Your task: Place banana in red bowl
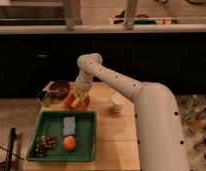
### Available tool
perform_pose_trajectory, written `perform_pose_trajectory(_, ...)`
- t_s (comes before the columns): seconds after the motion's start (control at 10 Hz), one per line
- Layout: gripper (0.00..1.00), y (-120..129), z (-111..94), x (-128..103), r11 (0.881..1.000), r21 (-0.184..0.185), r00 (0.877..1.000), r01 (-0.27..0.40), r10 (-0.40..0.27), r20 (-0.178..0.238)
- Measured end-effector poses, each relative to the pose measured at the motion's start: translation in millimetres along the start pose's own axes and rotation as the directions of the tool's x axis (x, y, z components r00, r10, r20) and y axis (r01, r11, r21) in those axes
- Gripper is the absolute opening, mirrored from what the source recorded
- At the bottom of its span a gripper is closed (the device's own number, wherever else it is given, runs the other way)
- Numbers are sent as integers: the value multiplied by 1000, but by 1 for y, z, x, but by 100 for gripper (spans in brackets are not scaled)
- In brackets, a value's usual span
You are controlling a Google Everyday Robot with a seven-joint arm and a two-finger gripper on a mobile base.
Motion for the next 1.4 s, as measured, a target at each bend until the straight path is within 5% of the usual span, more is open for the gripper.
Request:
perform_pose_trajectory(0.2, 80, 0, -1, 0, 1000, 1, 1000, 0, 0, -1)
perform_pose_trajectory(1.4, 80, -1, -20, -2, 1000, 16, 1000, 10, -9, -23)
